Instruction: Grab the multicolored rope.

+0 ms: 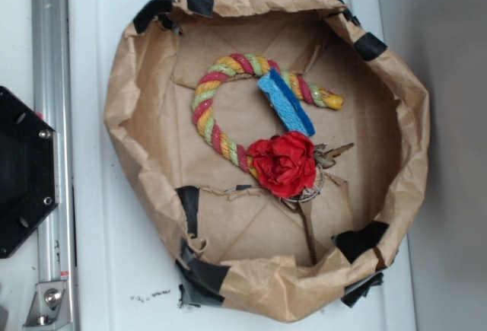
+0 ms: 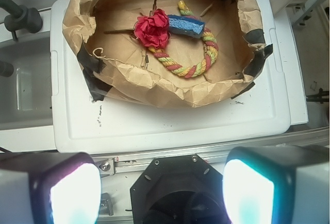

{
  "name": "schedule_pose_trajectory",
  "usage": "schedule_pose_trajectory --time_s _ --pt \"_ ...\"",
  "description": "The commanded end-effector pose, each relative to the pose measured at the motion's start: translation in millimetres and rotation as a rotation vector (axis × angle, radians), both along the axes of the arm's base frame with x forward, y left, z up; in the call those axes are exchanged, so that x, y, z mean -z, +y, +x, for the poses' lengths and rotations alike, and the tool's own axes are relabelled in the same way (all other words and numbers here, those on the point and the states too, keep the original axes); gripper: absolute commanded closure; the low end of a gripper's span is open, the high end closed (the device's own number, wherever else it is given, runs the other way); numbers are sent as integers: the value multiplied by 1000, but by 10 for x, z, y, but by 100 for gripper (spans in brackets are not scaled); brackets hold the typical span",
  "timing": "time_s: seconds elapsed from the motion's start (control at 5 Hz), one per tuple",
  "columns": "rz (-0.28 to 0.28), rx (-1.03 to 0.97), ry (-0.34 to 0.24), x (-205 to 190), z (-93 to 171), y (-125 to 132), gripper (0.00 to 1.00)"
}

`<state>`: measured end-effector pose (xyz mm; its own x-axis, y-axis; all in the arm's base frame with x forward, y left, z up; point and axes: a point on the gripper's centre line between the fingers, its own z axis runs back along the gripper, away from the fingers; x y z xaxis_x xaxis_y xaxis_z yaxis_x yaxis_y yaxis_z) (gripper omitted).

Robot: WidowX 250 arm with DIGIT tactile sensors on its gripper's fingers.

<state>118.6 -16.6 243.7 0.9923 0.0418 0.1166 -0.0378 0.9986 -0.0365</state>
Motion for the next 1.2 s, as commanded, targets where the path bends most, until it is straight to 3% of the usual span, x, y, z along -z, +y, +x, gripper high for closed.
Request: schedule_pose_trajectory --time_s 0.0,0.2,0.4,0.6,1.0 --pt "0 0 0 0 0 0 0" --pt "-55 -129 73 444 500 124 0" --pt "-123 -149 -2 728 1028 239 0" --pt "-26 -396 -146 1022 1261 589 0" --pt "-26 -396 -146 1022 1261 589 0"
